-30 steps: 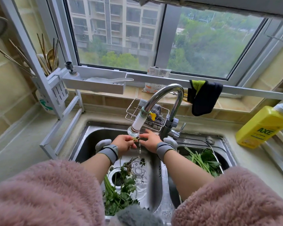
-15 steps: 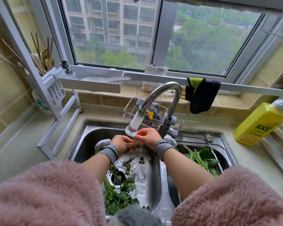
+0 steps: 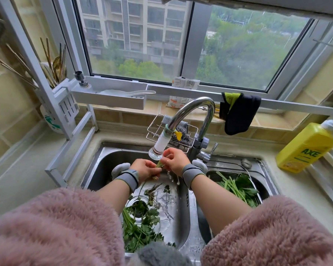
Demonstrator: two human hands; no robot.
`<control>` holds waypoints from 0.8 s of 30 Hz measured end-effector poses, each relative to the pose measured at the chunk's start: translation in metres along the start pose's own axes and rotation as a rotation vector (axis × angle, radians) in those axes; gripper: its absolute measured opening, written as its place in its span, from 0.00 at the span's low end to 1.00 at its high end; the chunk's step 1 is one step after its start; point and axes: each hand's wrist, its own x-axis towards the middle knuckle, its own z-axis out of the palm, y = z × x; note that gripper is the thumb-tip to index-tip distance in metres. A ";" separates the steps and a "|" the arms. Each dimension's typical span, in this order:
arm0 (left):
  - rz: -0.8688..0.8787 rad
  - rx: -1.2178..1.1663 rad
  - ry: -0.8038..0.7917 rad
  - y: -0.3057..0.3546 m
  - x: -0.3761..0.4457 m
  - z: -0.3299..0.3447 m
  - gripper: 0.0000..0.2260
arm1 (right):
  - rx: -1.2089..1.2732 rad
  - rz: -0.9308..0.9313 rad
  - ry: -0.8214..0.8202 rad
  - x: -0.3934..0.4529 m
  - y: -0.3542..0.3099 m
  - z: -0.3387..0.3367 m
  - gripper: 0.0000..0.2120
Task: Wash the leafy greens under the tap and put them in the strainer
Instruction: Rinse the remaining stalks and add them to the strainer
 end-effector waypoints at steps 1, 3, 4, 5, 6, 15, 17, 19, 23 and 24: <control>-0.003 0.004 -0.005 0.000 0.000 -0.001 0.05 | 0.019 0.002 0.014 0.000 0.000 0.000 0.06; -0.014 -0.005 -0.022 0.001 -0.001 -0.002 0.05 | 0.076 0.021 0.031 -0.001 -0.002 0.000 0.03; -0.019 -0.008 -0.027 0.002 -0.002 -0.002 0.05 | 0.095 0.031 0.039 -0.001 -0.002 -0.001 0.02; -0.023 -0.006 -0.031 0.002 -0.002 -0.003 0.05 | 0.098 0.037 0.046 -0.001 -0.002 -0.001 0.01; -0.027 0.001 -0.036 0.003 -0.003 -0.003 0.05 | 0.083 0.039 0.051 -0.001 -0.003 0.000 0.01; -0.034 0.072 -0.059 0.006 -0.007 -0.005 0.05 | -0.160 0.039 0.128 0.004 -0.002 0.002 0.03; -0.036 0.031 -0.045 0.006 -0.007 -0.007 0.05 | -0.164 0.044 0.159 0.005 -0.003 0.002 0.02; -0.045 -0.002 -0.003 0.004 -0.007 -0.009 0.05 | -0.177 0.074 0.193 0.005 -0.003 0.001 0.04; -0.073 -0.008 0.061 -0.004 -0.002 -0.016 0.06 | -0.271 0.175 0.166 0.007 0.000 -0.003 0.10; -0.076 0.022 0.061 -0.005 -0.002 -0.016 0.07 | -0.333 0.197 0.115 0.006 0.001 -0.003 0.10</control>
